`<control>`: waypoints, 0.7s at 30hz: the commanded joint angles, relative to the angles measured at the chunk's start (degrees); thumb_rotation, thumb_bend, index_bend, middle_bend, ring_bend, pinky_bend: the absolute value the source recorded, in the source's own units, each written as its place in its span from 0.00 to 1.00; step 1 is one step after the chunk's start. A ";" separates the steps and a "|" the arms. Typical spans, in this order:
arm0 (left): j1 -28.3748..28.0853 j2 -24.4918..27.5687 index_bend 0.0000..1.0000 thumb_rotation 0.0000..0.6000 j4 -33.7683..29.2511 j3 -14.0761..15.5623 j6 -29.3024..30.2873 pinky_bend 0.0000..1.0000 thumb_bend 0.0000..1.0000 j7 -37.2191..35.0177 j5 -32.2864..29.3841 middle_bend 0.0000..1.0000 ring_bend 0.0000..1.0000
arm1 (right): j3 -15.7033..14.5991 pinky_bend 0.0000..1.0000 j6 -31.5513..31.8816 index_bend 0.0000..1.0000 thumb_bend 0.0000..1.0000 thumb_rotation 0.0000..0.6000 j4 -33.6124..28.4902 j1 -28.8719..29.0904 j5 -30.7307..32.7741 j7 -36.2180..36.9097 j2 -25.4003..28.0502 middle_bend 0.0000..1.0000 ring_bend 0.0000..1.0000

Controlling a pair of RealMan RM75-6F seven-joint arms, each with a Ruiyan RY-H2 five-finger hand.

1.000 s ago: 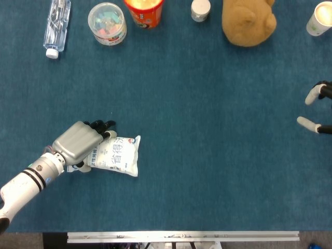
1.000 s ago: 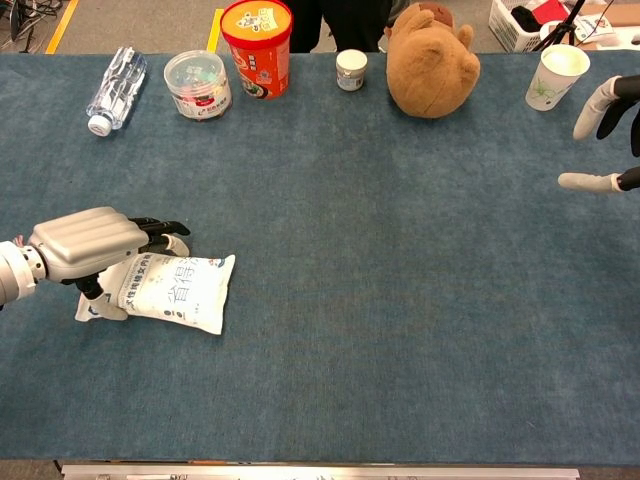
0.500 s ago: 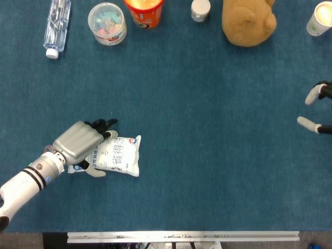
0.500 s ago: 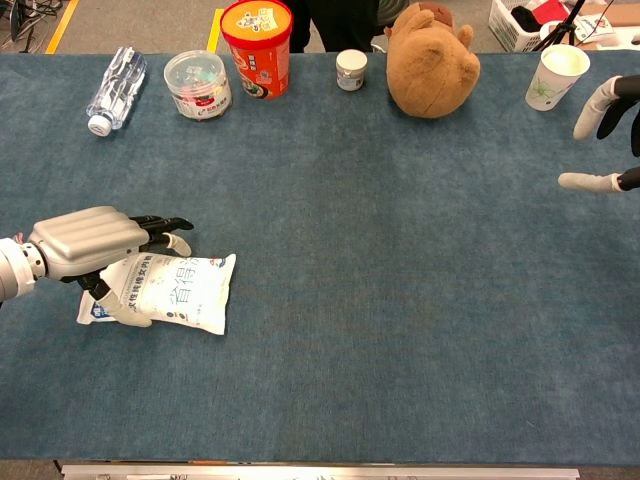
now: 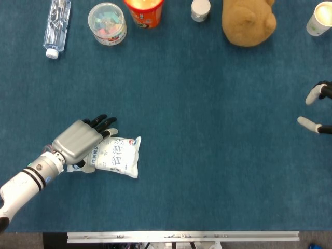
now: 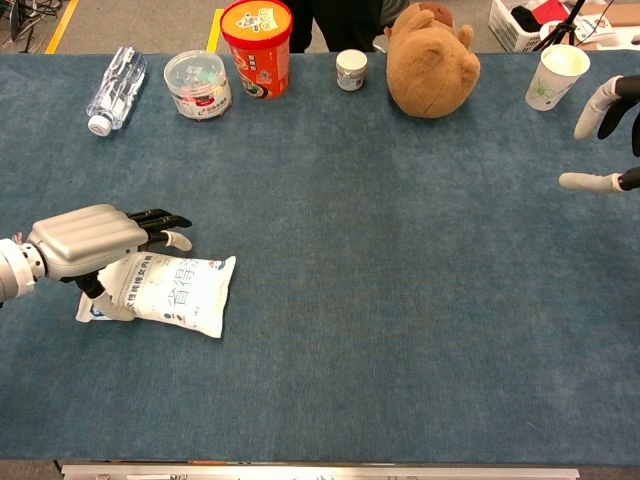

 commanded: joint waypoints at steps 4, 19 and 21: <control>0.43 -0.46 0.14 0.99 0.43 -0.02 0.89 0.31 0.01 0.04 0.17 0.08 0.02 | -0.02 0.65 -0.08 0.58 0.00 1.00 0.02 0.02 0.01 -0.08 -0.07 0.55 0.50; 1.86 -2.53 0.63 1.00 3.48 0.22 6.26 0.56 0.01 -2.80 4.83 0.67 0.43 | -0.02 0.65 0.00 0.58 0.00 1.00 0.04 -0.05 -0.04 -0.06 -0.04 0.55 0.50; 2.00 -2.64 0.65 1.00 3.72 0.26 6.45 0.58 0.01 -3.00 4.90 0.69 0.45 | -0.03 0.65 -0.04 0.58 0.00 1.00 0.04 -0.05 -0.01 -0.06 -0.03 0.55 0.50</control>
